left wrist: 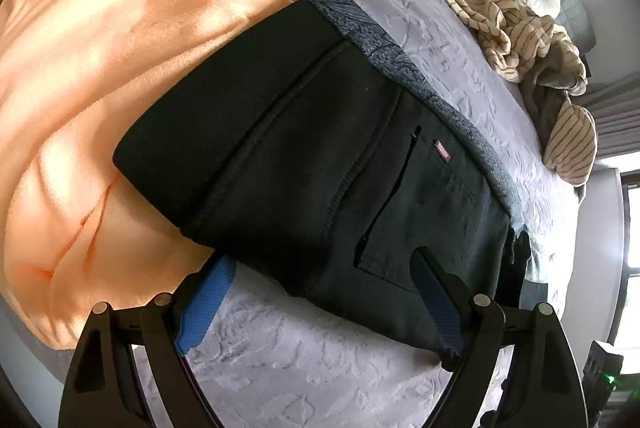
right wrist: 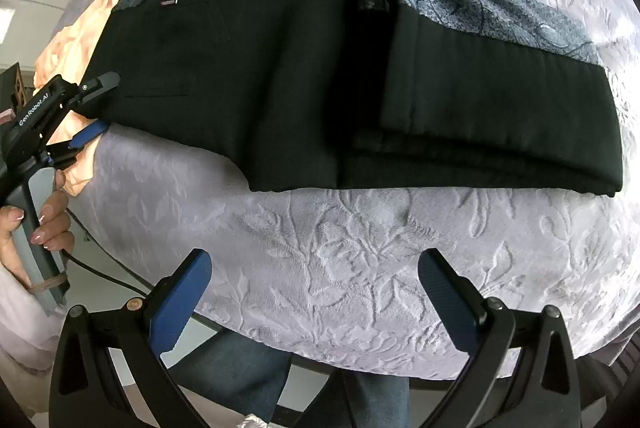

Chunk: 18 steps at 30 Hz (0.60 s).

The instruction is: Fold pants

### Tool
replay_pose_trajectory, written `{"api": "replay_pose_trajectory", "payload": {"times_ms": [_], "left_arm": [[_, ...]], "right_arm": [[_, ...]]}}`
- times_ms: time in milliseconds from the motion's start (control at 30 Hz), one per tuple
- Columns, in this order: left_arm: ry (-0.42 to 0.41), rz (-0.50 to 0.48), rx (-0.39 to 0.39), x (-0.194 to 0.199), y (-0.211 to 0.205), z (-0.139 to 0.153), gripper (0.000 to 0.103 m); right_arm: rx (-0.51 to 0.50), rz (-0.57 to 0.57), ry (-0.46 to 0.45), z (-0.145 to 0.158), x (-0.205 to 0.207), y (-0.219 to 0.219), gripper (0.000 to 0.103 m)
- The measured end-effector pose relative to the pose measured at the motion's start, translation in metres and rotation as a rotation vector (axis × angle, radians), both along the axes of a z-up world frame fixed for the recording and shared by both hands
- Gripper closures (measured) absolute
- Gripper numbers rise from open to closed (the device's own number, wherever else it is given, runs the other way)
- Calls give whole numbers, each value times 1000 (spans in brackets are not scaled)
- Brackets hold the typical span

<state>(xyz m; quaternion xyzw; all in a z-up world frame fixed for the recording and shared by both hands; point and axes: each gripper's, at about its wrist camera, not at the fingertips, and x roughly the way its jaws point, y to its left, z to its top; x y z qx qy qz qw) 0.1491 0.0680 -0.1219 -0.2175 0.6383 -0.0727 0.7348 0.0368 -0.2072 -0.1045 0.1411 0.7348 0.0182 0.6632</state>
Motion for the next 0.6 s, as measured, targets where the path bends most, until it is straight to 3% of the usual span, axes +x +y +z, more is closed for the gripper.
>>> {"api": "replay_pose_trajectory", "payload": {"times_ms": [133,467,600], "left_arm": [[7,10,-10,2,2,-6,13],[6,94,-121,2,16,-21,13],[10,105,-123,4,14,-24,13]], "right_arm": [[7,-5,5,-3,-2,0,0],[44,-27,16,-14,-3,2,0],[53,-34,25,-18,-3,5,0]]}}
